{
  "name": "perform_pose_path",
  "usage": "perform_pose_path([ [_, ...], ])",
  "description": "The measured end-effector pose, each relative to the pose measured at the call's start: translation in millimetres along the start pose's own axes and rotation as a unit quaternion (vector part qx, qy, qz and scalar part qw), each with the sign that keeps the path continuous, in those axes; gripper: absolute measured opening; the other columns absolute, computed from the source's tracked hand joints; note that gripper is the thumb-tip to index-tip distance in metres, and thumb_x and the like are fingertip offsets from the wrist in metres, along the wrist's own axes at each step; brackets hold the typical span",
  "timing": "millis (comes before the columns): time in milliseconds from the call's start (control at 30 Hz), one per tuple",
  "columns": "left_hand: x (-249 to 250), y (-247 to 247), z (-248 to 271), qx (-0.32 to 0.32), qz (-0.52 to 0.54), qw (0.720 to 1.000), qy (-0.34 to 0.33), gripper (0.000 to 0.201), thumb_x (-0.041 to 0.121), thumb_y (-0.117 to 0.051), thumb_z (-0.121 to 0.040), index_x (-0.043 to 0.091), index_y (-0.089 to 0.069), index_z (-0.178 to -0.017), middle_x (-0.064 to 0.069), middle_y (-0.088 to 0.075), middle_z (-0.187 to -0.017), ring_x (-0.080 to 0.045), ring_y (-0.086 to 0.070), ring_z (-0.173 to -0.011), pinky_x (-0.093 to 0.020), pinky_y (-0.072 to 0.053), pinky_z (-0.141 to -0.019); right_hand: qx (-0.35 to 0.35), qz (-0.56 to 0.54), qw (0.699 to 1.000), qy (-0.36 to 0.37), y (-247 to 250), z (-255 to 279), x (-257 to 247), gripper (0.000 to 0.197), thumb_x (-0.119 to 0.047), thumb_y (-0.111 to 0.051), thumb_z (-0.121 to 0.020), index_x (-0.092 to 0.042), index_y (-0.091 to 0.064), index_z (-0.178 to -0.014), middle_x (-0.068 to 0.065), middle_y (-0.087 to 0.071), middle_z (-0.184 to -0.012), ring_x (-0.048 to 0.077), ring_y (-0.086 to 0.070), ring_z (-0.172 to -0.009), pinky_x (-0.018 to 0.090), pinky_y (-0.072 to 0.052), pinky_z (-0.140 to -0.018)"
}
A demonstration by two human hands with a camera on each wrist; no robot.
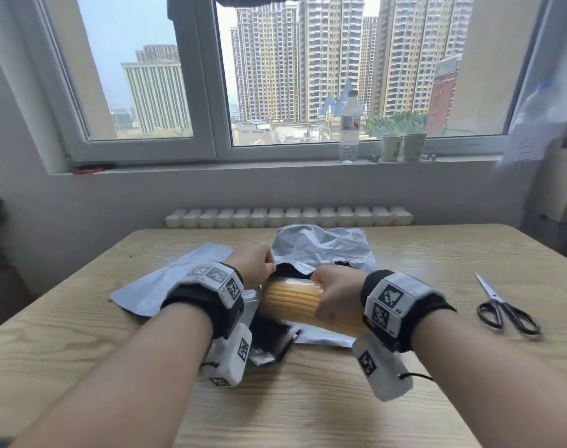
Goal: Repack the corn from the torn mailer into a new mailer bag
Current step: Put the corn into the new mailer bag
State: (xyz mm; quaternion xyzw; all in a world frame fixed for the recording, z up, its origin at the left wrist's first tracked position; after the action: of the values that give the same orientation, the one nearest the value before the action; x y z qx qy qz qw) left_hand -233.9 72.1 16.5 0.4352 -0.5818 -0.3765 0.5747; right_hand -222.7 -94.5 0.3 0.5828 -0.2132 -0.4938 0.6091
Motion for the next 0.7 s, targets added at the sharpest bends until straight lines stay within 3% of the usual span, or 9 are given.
perform_pose_path([
  [133,20,-5,0,-0.009,0.028,0.999,-0.038,0.016,0.016,-0.051,-0.094,0.007,-0.062,-0.100,-0.012,-0.068,-0.105,-0.028,-0.064,-0.093,-0.032,-0.049,-0.084,0.056,-0.074,0.995,0.027,-15,-16,-10,0.031,-0.040,-0.062,-0.059,-0.024,-0.063,-0.085,-0.003,-0.068,-0.088,0.016,-0.065,-0.084,0.036,-0.058,-0.081],
  [200,21,-8,1,-0.027,0.040,0.998,-0.042,0.018,0.013,-0.050,-0.093,0.004,-0.064,-0.100,-0.014,-0.070,-0.098,-0.025,-0.062,-0.083,-0.030,-0.049,-0.081,0.063,-0.133,0.988,0.051,-25,-25,-11,0.029,-0.039,-0.059,-0.067,-0.025,-0.064,-0.092,-0.005,-0.069,-0.093,0.020,-0.066,-0.095,0.036,-0.053,-0.090],
  [267,16,-12,1,-0.042,0.050,0.997,-0.032,0.017,0.011,-0.050,-0.093,0.002,-0.064,-0.097,-0.016,-0.068,-0.089,-0.024,-0.062,-0.079,-0.031,-0.052,-0.080,0.045,-0.068,0.995,0.055,-33,-31,-6,0.047,-0.040,-0.068,-0.069,-0.028,-0.060,-0.113,-0.004,-0.065,-0.108,0.022,-0.061,-0.107,0.033,-0.048,-0.095],
  [300,12,-15,1,-0.047,0.057,0.997,-0.025,0.015,0.011,-0.051,-0.093,0.004,-0.064,-0.094,-0.015,-0.068,-0.088,-0.025,-0.063,-0.078,-0.033,-0.055,-0.079,0.036,-0.017,0.998,0.038,-34,-31,-2,0.062,-0.049,-0.073,-0.064,-0.030,-0.056,-0.120,-0.005,-0.063,-0.114,0.020,-0.059,-0.109,0.031,-0.047,-0.094],
  [367,7,-20,1,-0.060,0.068,0.996,-0.016,0.012,0.013,-0.052,-0.094,0.011,-0.060,-0.086,-0.009,-0.065,-0.082,-0.022,-0.065,-0.071,-0.034,-0.058,-0.076,0.000,0.081,0.997,-0.020,-31,-31,10,0.085,-0.068,-0.073,-0.051,-0.030,-0.052,-0.124,-0.006,-0.060,-0.120,0.018,-0.057,-0.109,0.033,-0.048,-0.094],
  [433,8,-24,0,-0.066,0.060,0.996,-0.018,0.012,0.015,-0.051,-0.095,0.012,-0.059,-0.087,-0.004,-0.064,-0.082,-0.019,-0.065,-0.072,-0.031,-0.057,-0.074,-0.059,0.160,0.983,-0.068,-25,-27,20,0.091,-0.076,-0.070,-0.047,-0.026,-0.053,-0.122,-0.004,-0.061,-0.119,0.019,-0.058,-0.106,0.036,-0.050,-0.093],
  [533,13,-24,-2,-0.060,0.048,0.997,-0.028,0.016,0.017,-0.051,-0.096,0.008,-0.063,-0.101,-0.009,-0.066,-0.098,-0.021,-0.064,-0.085,-0.031,-0.054,-0.080,-0.101,0.151,0.979,-0.098,-21,-23,20,0.065,-0.058,-0.077,-0.059,-0.015,-0.063,-0.106,0.003,-0.067,-0.105,0.020,-0.064,-0.088,0.033,-0.055,-0.081],
  [633,14,-23,-5,-0.042,0.037,0.998,-0.032,0.019,0.019,-0.052,-0.094,0.008,-0.064,-0.104,-0.008,-0.066,-0.106,-0.018,-0.056,-0.084,-0.027,-0.046,-0.076,-0.018,0.041,0.995,-0.092,-23,-36,16,0.042,-0.038,-0.081,-0.062,-0.009,-0.068,-0.090,0.005,-0.072,-0.083,0.020,-0.069,-0.071,0.032,-0.059,-0.070],
  [700,11,-23,-7,-0.037,0.046,0.998,-0.027,0.018,0.018,-0.053,-0.094,0.007,-0.064,-0.103,-0.009,-0.067,-0.105,-0.018,-0.055,-0.082,-0.028,-0.046,-0.076,0.055,-0.107,0.989,-0.084,-27,-48,15,0.040,-0.025,-0.083,-0.060,-0.006,-0.069,-0.092,0.009,-0.074,-0.084,0.021,-0.073,-0.075,0.039,-0.061,-0.072],
])
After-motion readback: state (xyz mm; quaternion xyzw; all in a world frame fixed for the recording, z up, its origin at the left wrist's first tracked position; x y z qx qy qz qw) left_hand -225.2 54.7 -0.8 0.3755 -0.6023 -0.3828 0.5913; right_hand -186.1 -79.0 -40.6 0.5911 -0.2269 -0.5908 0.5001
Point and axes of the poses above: each hand's wrist, its own z-axis away from the middle knuckle, its own y-axis out of the back of the hand, x = y × z, the point moved 3 cm from there along -z, towards the middle knuckle
